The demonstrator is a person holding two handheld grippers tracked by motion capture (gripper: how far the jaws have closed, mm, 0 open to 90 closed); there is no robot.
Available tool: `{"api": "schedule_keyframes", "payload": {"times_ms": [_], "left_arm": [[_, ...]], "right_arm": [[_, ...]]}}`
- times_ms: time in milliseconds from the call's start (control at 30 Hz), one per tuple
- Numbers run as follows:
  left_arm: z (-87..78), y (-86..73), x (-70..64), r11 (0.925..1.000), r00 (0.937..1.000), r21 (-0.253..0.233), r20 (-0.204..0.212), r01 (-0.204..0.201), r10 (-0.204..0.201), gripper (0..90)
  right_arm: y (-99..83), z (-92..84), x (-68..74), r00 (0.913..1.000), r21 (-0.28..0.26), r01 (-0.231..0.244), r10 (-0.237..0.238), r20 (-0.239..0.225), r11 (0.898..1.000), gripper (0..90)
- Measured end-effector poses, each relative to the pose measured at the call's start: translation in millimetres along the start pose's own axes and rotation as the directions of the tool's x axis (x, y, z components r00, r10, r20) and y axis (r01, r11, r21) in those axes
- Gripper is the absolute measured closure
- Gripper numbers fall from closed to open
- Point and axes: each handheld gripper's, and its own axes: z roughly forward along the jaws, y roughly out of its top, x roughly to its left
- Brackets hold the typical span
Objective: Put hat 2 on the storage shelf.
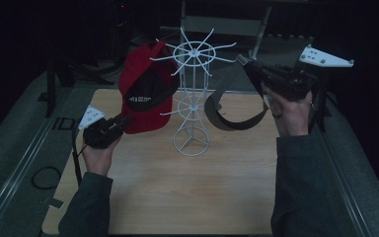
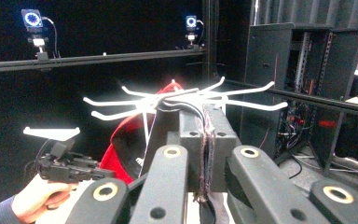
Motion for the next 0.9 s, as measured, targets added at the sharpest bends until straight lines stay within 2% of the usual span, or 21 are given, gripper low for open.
{"api": "schedule_keyframes", "payload": {"times_ms": [333, 667, 900], "left_arm": [[0.0, 1.8, 1.4, 1.0, 0.9997, 0.005, -0.024, 0.0, 0.0, 82.3], [1.5, 2.4, 0.9, 1.0, 0.9995, 0.006, -0.032, -0.002, 0.002, 83.4], [1.2, 2.4, 1.2, 1.0, 0.9993, 0.003, -0.038, -0.001, 0.001, 83.8]], "right_arm": [[-1.1, 6.3, -3.8, 0.9999, 0.011, -0.011, 0.011, 0.007, 1.0, 87.8], [-6.0, 13.5, -7.5, 0.9993, 0.051, -0.01, 0.008, 0.036, 0.999, 87.8], [-8.2, 16.8, -10.2, 0.9986, 0.049, -0.02, 0.018, 0.049, 0.999, 87.7]]}}
